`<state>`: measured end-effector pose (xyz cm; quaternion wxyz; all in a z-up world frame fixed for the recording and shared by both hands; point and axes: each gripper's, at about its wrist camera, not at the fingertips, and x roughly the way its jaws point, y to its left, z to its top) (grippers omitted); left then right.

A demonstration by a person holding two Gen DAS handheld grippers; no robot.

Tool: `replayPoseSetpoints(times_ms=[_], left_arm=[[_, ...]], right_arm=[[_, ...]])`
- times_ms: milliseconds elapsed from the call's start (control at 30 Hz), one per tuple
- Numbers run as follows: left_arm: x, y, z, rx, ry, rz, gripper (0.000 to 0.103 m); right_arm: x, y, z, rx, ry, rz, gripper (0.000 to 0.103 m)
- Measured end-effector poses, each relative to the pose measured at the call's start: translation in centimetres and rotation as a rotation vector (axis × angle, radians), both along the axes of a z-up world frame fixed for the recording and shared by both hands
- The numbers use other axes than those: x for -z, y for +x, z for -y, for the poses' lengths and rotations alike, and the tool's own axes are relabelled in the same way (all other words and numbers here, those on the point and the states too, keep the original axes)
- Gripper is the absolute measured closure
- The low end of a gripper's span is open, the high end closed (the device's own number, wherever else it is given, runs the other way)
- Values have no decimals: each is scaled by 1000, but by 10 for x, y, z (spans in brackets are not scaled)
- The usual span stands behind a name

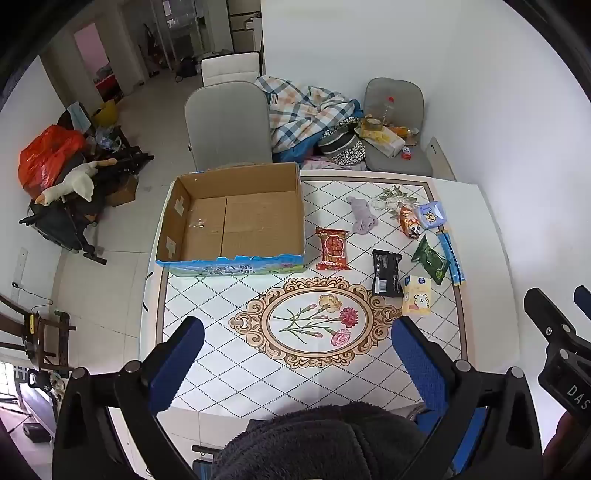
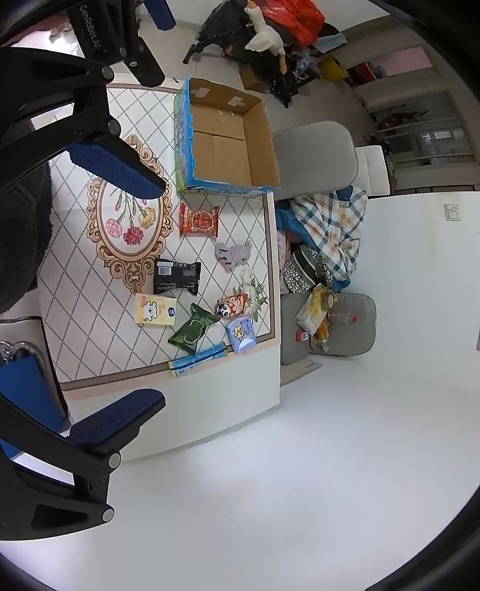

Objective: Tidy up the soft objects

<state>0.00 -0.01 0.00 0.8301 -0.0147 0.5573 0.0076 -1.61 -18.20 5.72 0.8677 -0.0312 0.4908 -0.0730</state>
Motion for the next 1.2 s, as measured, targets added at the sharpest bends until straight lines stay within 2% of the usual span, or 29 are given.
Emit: replayPoseSetpoints(times_ms=[267,533,1200], left_arm=[[-4,1,1,4,8,18,0],[-20,-9,2,-16,14,67,0],[-26,-17,1,-34,12,113,0]], right_arm=[[-6,-2,-4,1,-3,15,0],[-12,-6,1,-3,13,31,0],[-26,-13,1,-10,8,68,0]])
